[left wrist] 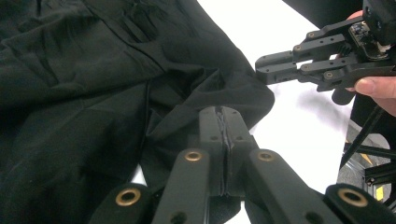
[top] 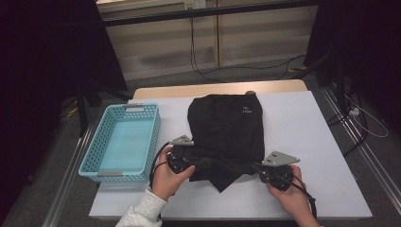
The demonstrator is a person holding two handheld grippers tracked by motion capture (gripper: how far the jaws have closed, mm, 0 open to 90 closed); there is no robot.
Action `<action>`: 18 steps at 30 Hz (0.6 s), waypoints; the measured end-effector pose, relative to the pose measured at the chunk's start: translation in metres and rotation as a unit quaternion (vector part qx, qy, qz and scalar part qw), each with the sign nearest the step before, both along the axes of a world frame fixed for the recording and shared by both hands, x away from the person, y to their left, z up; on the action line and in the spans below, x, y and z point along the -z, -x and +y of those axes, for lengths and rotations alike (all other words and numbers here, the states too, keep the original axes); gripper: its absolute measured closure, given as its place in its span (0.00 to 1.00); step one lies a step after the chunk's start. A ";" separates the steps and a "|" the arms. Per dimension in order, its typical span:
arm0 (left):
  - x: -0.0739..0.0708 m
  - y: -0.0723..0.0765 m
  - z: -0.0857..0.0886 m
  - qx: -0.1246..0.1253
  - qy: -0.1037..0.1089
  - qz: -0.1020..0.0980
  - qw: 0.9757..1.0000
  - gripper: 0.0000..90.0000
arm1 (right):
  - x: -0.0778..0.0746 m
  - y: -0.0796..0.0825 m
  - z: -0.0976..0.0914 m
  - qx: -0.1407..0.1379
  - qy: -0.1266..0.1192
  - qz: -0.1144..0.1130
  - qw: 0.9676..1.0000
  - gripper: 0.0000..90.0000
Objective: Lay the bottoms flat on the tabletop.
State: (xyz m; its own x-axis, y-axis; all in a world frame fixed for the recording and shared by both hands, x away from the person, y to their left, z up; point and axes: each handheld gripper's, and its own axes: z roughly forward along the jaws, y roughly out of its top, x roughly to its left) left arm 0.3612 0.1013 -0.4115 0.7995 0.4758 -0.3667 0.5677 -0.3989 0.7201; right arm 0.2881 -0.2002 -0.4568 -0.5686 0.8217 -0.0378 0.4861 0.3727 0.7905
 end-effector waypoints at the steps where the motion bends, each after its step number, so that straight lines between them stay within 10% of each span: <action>1: 0.000 0.000 0.000 0.001 0.000 -0.001 1.000 0.99 | 0.001 0.000 0.000 -0.002 -0.001 0.002 1.000 0.98; 18: 0.000 0.000 0.001 0.000 -0.001 -0.001 1.000 0.99 | 0.006 0.002 0.014 -0.014 0.019 0.005 1.000 0.58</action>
